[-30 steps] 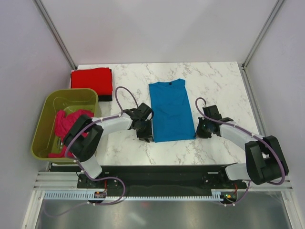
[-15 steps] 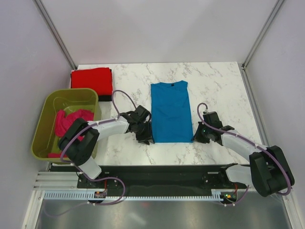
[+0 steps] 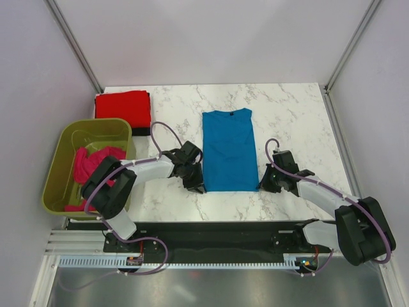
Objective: Fold and stack the t-shirts
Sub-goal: Fold the tshirt
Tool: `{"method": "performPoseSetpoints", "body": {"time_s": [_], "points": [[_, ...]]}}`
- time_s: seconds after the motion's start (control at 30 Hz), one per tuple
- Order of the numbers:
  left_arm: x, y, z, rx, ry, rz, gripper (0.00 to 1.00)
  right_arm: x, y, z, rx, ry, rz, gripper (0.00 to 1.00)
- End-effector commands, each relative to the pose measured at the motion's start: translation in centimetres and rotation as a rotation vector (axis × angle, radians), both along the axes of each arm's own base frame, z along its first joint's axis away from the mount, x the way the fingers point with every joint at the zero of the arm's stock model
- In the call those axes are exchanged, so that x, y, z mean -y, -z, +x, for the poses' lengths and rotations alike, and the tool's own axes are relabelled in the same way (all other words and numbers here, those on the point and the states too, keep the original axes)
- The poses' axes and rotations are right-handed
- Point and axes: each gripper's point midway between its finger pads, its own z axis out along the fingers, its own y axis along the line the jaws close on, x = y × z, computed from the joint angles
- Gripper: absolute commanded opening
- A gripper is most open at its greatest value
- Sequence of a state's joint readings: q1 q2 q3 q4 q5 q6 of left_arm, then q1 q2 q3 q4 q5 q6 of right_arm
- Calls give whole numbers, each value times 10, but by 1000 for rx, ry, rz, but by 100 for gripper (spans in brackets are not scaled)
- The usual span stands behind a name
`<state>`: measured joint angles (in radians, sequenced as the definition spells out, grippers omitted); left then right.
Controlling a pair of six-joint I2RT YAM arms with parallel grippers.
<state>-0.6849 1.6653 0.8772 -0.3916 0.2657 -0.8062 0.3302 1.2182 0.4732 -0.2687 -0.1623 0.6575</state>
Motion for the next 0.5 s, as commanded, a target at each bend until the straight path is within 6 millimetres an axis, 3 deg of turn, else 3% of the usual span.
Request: {"method": "performPoseSetpoints", "body": {"time_s": [0.0,0.1,0.3,0.47], "points": [[2,1,10,20,-24,4,23,7,14,-19,-66,-3,-34,0],[5,-6,11,36,-15,-14,2,10,12,-20,-75,-1,-52,0],[7,-42,9,118,-22,-74,2,15,-5,-20,-72,35,-67,0],[2,-68,-4,171,-24,-70,2,18,-35,-22,-21,62,-54,0]]}}
